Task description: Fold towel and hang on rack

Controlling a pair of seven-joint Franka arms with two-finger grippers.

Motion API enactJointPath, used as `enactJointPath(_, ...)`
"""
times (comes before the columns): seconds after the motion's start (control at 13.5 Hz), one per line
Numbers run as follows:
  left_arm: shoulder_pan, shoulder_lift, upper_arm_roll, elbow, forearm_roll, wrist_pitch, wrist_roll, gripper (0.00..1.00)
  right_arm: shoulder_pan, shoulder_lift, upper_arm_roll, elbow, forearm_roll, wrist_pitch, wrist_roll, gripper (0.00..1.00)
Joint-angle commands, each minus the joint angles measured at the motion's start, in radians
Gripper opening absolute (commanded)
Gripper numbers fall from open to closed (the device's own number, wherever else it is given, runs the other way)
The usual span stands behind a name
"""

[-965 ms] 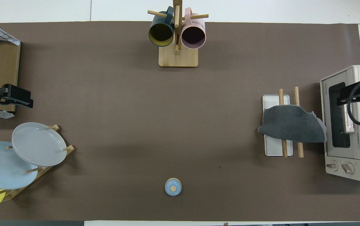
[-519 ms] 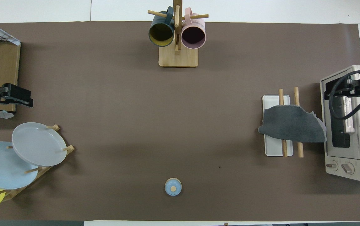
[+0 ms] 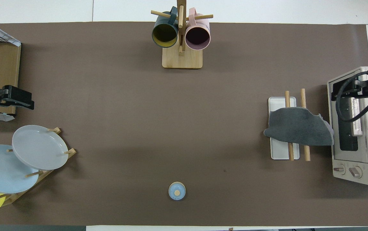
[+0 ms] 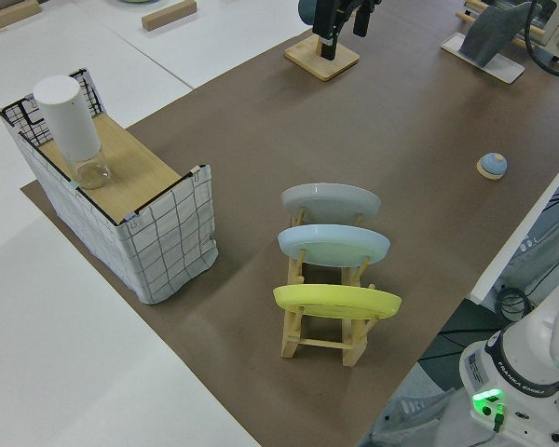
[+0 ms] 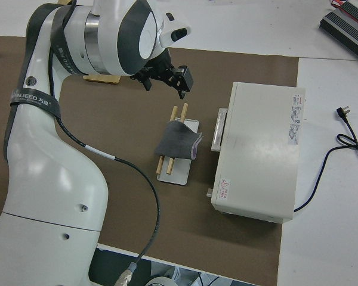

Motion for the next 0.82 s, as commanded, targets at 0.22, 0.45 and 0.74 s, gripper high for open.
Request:
enactJointPath(0.22, -0.008, -0.011, 0.005, 0.003, 0.014, -0.01, 0.002, 1.0, -0.018, -0.013, -0.005, 0.005, -0.007, 0.001, 0.003, 1.0)
enactJointPath(0.45, -0.003, -0.011, 0.008, 0.003, 0.014, -0.012, 0.002, 1.0, -0.019, -0.019, -0.007, 0.001, -0.004, 0.006, 0.0, 1.0)
enactJointPath(0.74, -0.005, -0.011, 0.008, 0.003, 0.014, -0.012, 0.002, 1.0, -0.017, -0.022, -0.008, -0.009, -0.002, 0.011, 0.0, 1.0)
